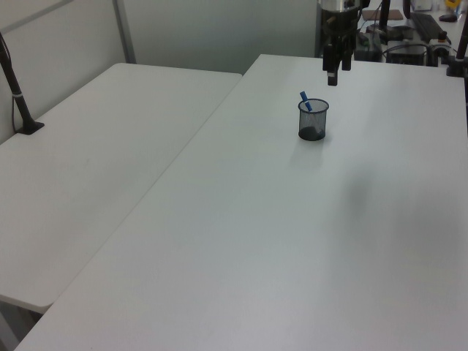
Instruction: Insert the marker
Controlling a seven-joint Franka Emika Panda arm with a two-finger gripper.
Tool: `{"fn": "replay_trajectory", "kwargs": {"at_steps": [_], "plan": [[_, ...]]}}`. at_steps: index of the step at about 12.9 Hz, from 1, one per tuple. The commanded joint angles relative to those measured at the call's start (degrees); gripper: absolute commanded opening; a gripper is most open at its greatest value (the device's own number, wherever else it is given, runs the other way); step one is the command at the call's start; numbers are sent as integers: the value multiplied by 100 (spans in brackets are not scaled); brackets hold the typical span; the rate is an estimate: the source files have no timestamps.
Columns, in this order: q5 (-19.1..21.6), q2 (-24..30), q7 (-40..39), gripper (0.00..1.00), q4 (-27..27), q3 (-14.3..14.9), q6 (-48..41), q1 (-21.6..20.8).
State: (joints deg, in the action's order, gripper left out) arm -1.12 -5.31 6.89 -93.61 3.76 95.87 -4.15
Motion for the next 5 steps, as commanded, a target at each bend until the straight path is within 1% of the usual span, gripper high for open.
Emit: {"fn": "replay_trajectory", "kwargs": {"at_steps": [1, 5], "plan": [[200, 91, -135, 100, 27, 599, -42, -332], [156, 214, -3, 100, 18, 573, -112, -314]]}}
